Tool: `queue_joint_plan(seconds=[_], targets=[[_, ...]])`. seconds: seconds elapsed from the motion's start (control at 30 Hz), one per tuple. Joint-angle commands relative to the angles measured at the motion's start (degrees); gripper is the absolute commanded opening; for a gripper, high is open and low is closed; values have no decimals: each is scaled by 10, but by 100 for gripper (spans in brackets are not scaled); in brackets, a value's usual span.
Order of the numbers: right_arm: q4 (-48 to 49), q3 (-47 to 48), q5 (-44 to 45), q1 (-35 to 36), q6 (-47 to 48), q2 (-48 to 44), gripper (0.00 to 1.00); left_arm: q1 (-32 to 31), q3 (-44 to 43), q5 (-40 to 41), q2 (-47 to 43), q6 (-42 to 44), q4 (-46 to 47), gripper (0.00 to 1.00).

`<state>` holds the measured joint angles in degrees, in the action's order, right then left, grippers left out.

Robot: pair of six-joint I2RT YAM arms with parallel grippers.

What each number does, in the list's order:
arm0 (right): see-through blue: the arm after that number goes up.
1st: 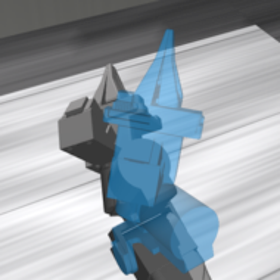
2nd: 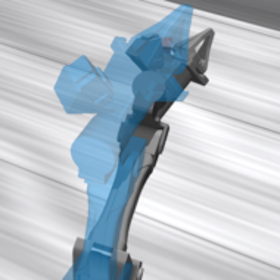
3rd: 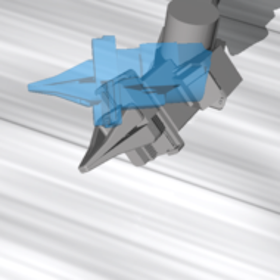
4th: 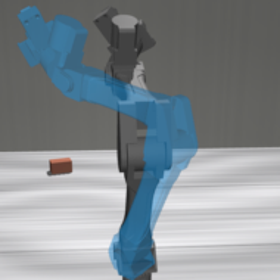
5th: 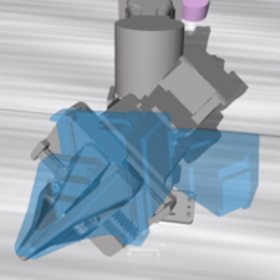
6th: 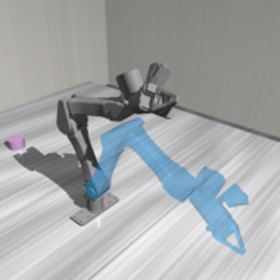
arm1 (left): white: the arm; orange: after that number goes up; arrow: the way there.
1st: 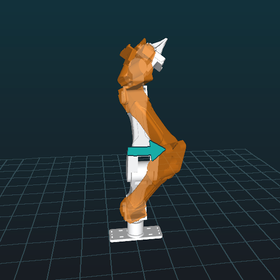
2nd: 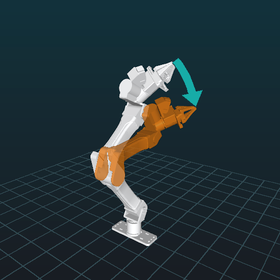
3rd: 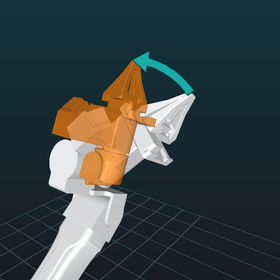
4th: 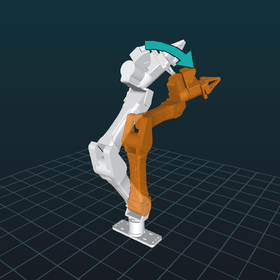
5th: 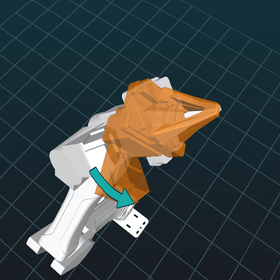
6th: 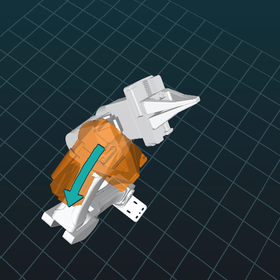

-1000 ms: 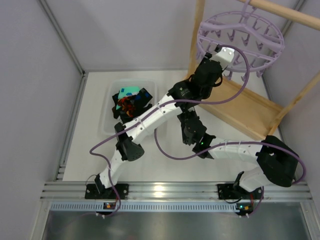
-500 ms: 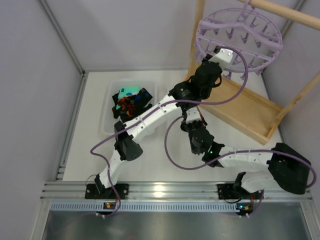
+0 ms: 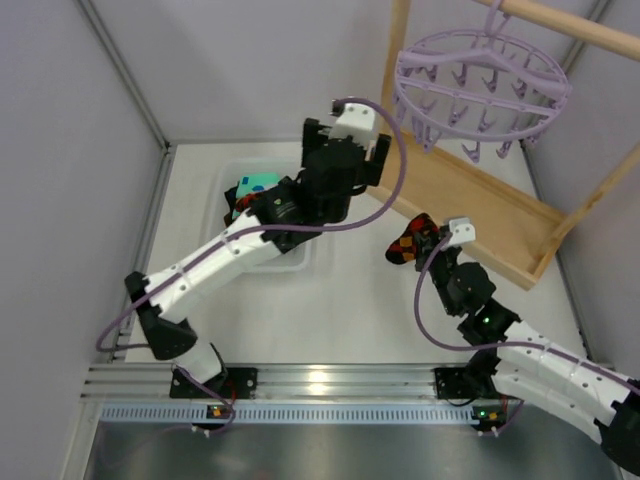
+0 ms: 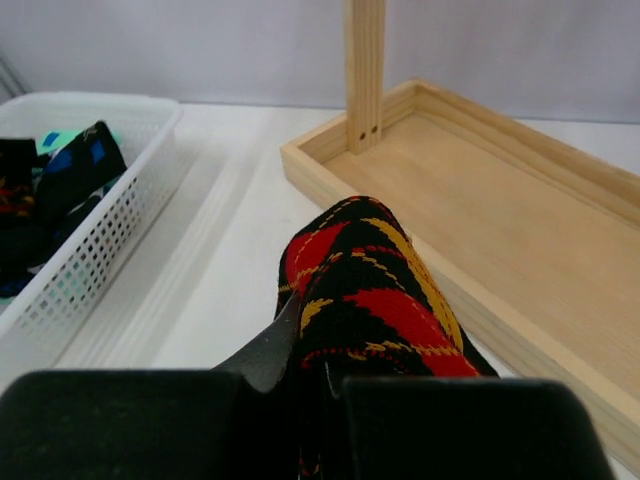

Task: Remove the socks clipped to the hanger

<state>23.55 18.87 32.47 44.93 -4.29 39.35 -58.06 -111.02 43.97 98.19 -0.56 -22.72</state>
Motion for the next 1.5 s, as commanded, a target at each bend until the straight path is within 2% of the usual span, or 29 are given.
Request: queue_joint_plan(seconds=[0.0, 0.07, 0.13, 0.17, 0.2, 0.27, 0.37, 0.43, 0.47, 0.53, 0.67, 0.73, 0.77, 0.8, 0.93, 1.1, 1.33, 1.37, 1.4, 1.43, 1.47], targets=[[-36, 58, -129, -29, -17, 33, 0, 4, 116, 107, -134, -51, 15, 98], [-33, 85, -154, -32, -12, 71, 0, 5, 170, 153, -183, -67, 14, 98], [-25, 130, -186, -31, -8, 117, 0, 15, 236, 164, -242, -80, -6, 98], [-15, 164, -195, -31, -6, 134, 0, 37, 248, 157, -256, -115, -28, 98], [-12, 184, -216, -32, -9, 151, 0, 53, 255, 143, -268, -140, -91, 98], [-9, 247, -243, -31, -10, 205, 0, 108, 286, 102, -313, -193, -130, 98], [-5, 315, -281, -22, -16, 282, 0, 157, 344, 102, -393, -244, -186, 98], [-25, 397, -290, 1, 0, 354, 0, 181, 368, 89, -445, -262, -231, 98], [-52, 463, -291, 10, 9, 381, 0, 201, 375, 84, -458, -270, -243, 98], [-73, 525, -295, 46, 31, 463, 0, 217, 380, 89, -483, -268, -281, 98], [-132, 715, -304, 79, 36, 615, 0, 219, 375, 129, -551, -260, -326, 98], [-197, 790, -304, 95, 37, 717, 0, 219, 384, 142, -580, -254, -325, 98], [-226, 871, -301, 97, 32, 754, 0, 219, 389, 150, -596, -254, -320, 98], [-255, 912, -298, 100, 25, 827, 0, 219, 409, 155, -620, -257, -320, 98], [-400, 1092, -286, 99, -17, 984, 0, 218, 476, 170, -666, -289, -317, 98], [-376, 1048, -261, 99, -73, 1027, 0, 209, 524, 159, -708, -326, -311, 98], [-378, 1059, -301, 87, -105, 1051, 1, 209, 546, 125, -701, -343, -312, 98], [-365, 1055, -304, 87, -109, 1045, 4, 208, 546, 119, -697, -343, -312, 98], [-353, 1046, -308, 87, -118, 1027, 16, 209, 546, 118, -697, -342, -312, 98], [-340, 1024, -313, 88, -122, 1015, 22, 209, 546, 118, -695, -343, -311, 98], [-325, 1014, -322, 86, -128, 1004, 25, 208, 546, 118, -695, -344, -311, 98]])
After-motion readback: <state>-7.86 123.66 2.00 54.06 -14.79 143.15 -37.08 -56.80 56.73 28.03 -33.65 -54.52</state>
